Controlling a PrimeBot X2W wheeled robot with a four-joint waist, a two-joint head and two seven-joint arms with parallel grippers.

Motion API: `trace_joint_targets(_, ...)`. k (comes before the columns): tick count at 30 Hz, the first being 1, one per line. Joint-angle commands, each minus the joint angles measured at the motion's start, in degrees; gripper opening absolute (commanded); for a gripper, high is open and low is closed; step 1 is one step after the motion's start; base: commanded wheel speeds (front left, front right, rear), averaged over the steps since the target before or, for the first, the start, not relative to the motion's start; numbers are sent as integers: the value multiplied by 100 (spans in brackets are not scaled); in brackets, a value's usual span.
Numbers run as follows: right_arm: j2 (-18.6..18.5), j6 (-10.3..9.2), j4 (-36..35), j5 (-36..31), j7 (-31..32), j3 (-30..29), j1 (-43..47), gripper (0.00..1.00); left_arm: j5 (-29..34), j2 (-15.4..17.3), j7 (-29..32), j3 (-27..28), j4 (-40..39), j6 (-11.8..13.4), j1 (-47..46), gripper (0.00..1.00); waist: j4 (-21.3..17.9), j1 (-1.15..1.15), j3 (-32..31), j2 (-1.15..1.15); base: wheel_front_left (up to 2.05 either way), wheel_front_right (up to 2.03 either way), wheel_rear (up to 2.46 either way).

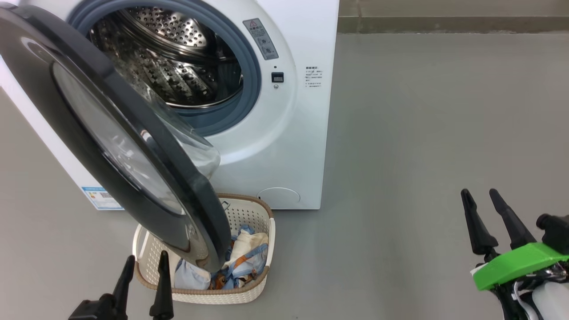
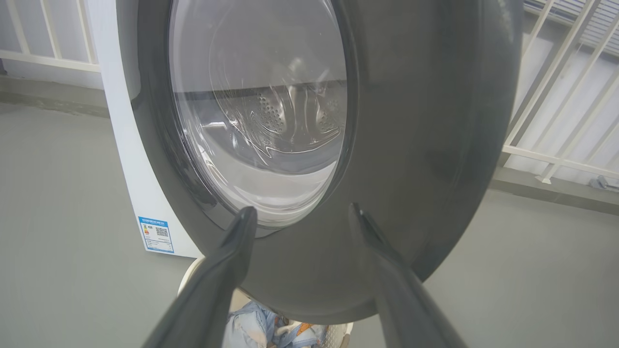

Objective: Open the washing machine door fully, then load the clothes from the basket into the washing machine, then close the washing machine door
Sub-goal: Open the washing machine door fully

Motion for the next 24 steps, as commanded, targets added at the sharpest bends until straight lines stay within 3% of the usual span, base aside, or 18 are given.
trace_joint_targets(1,-18,43,-205,-235,-70,-68,78,100,53,75,-60,174,-124,-27,-108,100,4,0,-5,0,0,0,0)
trace_joint_targets(9,189,43,-411,-1214,-71,-337,404,100,58,75,-60,139,-108,-27,-121,100,15,0,3,0,0,0,0)
trace_joint_targets(23,348,43,-404,-1541,-71,-508,603,100,33,75,-60,155,-33,-27,-181,100,43,0,13,0,0,0,0)
trace_joint_targets(24,353,43,-402,-1538,-71,-511,609,100,31,78,-60,156,-42,-27,-199,70,46,0,11,0,0,0,0)
